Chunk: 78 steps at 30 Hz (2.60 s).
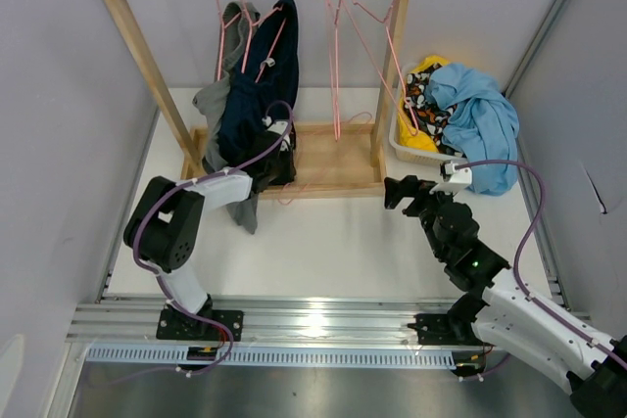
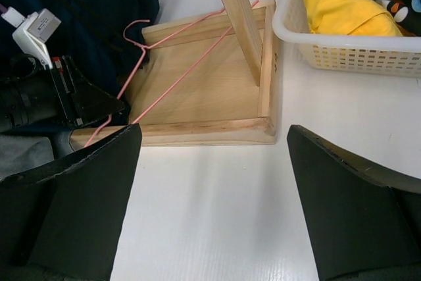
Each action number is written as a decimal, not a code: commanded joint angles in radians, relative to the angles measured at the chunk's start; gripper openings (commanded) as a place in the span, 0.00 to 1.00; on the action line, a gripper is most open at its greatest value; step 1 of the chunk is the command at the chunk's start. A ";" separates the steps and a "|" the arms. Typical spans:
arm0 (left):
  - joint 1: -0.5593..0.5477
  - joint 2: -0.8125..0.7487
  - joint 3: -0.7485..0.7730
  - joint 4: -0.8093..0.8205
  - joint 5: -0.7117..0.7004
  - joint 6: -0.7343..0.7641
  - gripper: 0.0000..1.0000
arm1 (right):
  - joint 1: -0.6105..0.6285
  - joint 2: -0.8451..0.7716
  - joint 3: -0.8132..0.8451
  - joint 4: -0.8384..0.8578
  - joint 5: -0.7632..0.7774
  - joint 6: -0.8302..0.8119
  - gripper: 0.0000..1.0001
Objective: Remove the shorts from the hanger
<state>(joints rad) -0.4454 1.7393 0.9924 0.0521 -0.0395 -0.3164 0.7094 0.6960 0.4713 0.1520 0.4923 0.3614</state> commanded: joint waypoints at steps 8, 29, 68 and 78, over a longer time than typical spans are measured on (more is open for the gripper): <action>0.010 0.017 0.012 0.061 0.078 -0.026 0.00 | 0.002 -0.018 -0.016 0.037 0.031 -0.001 0.99; -0.091 -0.557 0.165 -0.406 -0.074 0.017 0.00 | 0.004 -0.082 -0.013 -0.006 0.015 0.048 0.99; -0.498 -0.400 0.339 -0.683 -0.283 0.159 0.00 | 0.005 -0.233 -0.029 -0.111 0.057 0.050 1.00; -0.696 -0.334 0.485 -0.885 -0.960 0.188 0.00 | 0.005 -0.283 -0.059 -0.126 0.072 0.042 0.99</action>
<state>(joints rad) -1.1267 1.3964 1.3560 -0.7967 -0.7475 -0.1387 0.7094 0.4183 0.4263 0.0154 0.5385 0.4088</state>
